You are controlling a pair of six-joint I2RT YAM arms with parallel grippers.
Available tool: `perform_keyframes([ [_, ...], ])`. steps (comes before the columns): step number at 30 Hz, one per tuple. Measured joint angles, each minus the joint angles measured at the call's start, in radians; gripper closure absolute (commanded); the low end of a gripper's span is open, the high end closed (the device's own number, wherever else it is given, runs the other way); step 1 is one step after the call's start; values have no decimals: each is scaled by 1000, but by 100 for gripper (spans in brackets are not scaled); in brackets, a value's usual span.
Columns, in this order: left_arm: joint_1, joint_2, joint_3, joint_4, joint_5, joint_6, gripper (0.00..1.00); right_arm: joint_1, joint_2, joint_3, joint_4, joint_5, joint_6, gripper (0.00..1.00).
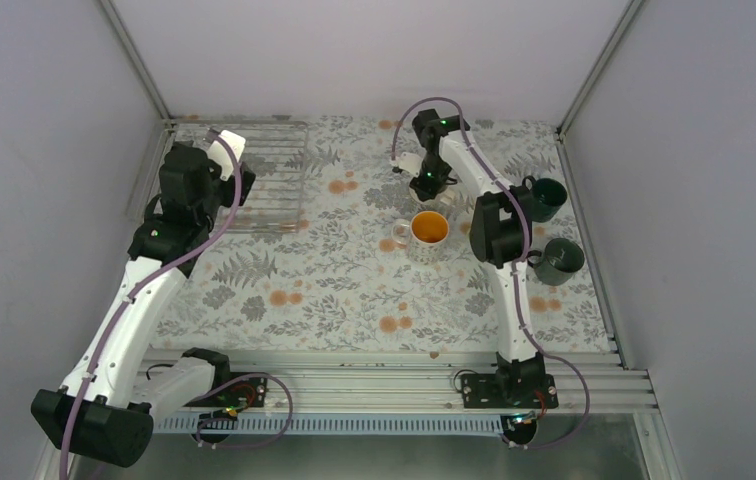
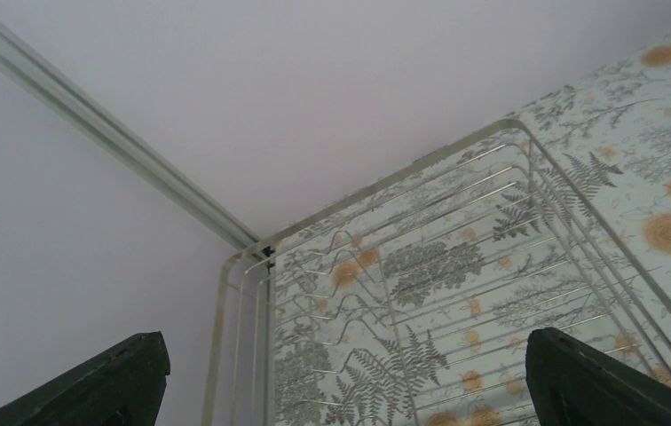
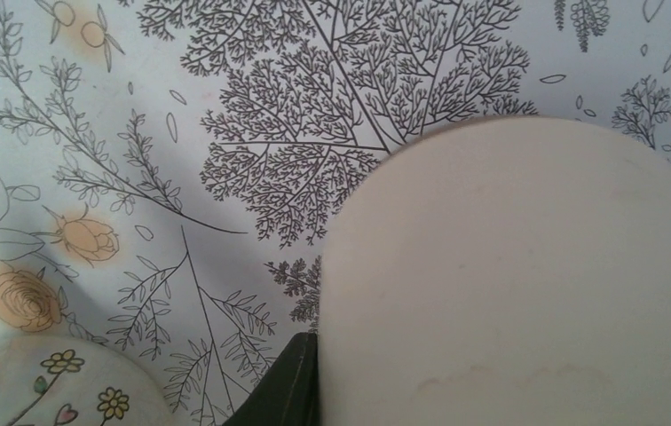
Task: Unload the cups from the dish rack
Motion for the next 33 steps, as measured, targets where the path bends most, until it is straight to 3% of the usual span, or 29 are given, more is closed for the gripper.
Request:
perform_keyframes([
  [5,0,0,0,0,25,-13,0,0,0,2,23,8,2,80],
  [7,0,0,0,0,32,-16,0,0,0,2,35,10,2,73],
  [10,0,0,0,-2,41,-18,0,0,-2,2,56,14,7,51],
  [15,0,0,0,-15,65,-18,0,0,-16,4,77,27,13,41],
  [18,0,-8,-8,-14,66,-22,0,0,-61,2,85,27,24,2],
  [20,0,-22,-24,-9,66,-26,0,-1,-124,-22,98,18,35,0],
  [23,0,-56,-79,12,66,-36,0,-1,-319,-156,159,-29,53,0],
  [29,9,-217,-291,105,61,-63,0,-1,-978,-756,526,-106,164,0],
  [33,16,-389,-433,194,51,-100,0,-16,-1328,-1060,724,-143,208,0],
])
